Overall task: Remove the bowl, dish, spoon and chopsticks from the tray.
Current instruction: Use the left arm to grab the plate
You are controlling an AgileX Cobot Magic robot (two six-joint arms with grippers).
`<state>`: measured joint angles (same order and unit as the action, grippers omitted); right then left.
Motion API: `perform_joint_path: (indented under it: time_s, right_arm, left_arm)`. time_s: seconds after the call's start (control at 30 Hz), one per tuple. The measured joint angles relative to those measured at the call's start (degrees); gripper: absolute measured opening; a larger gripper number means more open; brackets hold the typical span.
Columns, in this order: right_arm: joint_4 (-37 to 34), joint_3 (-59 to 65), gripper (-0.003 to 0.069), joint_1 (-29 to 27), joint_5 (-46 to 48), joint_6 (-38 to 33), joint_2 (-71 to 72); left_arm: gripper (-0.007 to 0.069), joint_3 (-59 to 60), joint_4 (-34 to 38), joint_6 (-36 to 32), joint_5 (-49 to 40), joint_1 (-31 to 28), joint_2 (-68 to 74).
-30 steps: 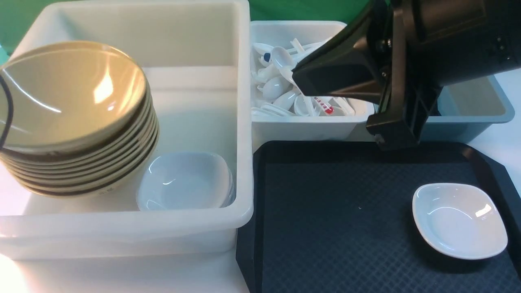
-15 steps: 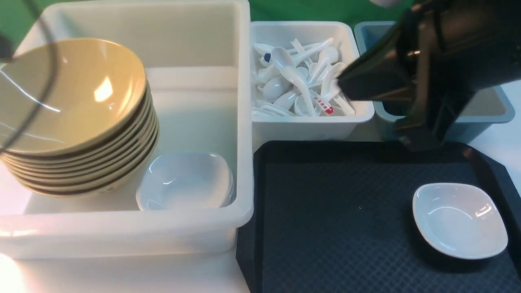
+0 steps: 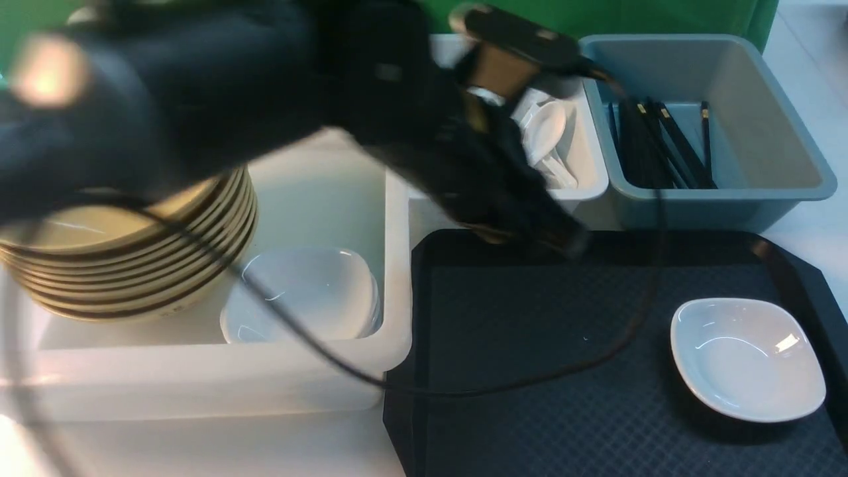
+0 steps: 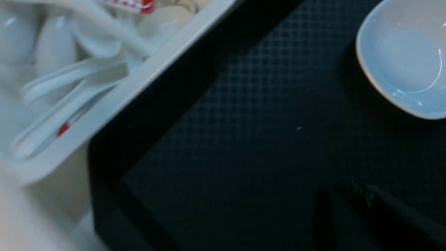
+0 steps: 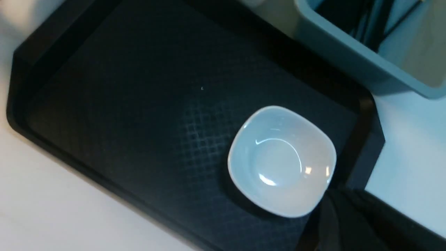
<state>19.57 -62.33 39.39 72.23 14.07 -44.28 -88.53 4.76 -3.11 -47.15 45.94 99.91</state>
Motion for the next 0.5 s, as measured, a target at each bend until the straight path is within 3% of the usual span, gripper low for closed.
perform_joint_path:
  time_s: [0.17, 0.2, 0.23, 0.33, 0.5]
  right_arm:
    - [-0.1, 0.1, 0.0036, 0.0, 0.2, 2.2, 5.6]
    - [-0.2, 0.1, 0.0036, 0.0, 0.4, 2.6, 6.7]
    - [-0.2, 0.1, 0.0036, 0.0, 0.4, 2.6, 6.8]
    - [-0.5, 0.1, 0.0036, 0.0, 0.5, 2.6, 7.1]
    - [-0.6, 0.1, 0.0036, 0.0, 0.5, 1.1, 7.1]
  left_arm:
    - [0.0128, -11.8, 3.4, -2.5, -1.8, 3.1, 12.9]
    - [0.0202, -15.1, 5.4, -3.6, -2.4, 3.8, 17.1]
    - [0.0202, -15.5, 5.6, -3.7, -2.5, 3.9, 17.6]
    - [0.0375, -21.6, 8.6, -4.6, -2.4, 4.9, 25.4]
    - [0.0529, -27.3, 9.5, -4.9, -0.3, 5.3, 33.1]
